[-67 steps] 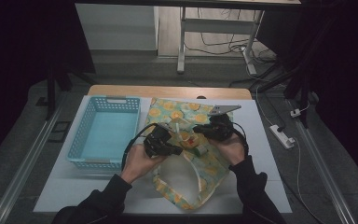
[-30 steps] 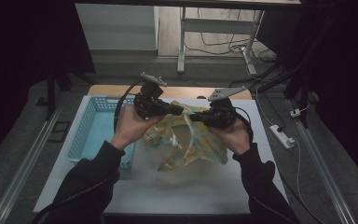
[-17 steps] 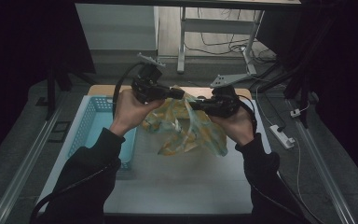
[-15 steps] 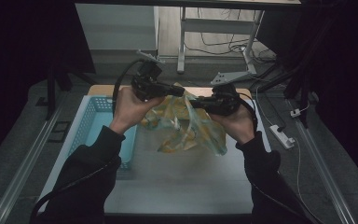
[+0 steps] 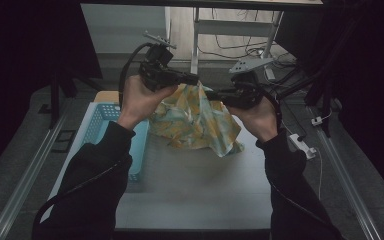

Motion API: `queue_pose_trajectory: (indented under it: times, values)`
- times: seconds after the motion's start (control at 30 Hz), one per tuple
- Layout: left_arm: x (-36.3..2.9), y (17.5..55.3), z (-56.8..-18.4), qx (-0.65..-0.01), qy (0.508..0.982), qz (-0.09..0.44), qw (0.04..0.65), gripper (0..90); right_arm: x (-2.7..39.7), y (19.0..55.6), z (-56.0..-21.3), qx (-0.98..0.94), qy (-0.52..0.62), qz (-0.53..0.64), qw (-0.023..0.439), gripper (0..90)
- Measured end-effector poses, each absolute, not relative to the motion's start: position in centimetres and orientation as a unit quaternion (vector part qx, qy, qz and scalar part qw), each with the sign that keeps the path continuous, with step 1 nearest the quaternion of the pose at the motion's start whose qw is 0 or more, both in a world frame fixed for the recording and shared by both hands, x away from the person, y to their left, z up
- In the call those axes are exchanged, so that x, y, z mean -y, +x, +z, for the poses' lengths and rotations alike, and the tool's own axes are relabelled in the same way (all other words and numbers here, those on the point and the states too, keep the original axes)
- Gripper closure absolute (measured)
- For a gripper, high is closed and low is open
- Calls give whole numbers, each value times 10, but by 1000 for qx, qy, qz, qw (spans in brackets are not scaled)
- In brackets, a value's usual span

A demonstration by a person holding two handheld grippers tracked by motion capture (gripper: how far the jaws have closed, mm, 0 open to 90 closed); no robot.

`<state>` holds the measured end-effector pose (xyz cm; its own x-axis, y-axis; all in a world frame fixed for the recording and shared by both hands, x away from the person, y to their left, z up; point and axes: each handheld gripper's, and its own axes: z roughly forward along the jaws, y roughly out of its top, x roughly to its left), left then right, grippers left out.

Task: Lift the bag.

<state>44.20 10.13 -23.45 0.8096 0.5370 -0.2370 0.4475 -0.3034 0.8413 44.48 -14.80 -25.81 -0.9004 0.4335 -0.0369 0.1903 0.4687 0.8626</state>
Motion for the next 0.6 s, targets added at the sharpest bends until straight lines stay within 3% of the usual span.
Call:
queue_pose_trajectory:
  times: [0.23,0.6]
  values:
    - [-97,449,-240,-310,809,58,496,900,146,449,-258,-847,191,475,141,900]
    - [-86,463,-279,-307,827,83,464,896,143,467,-291,-853,207,455,150,900]
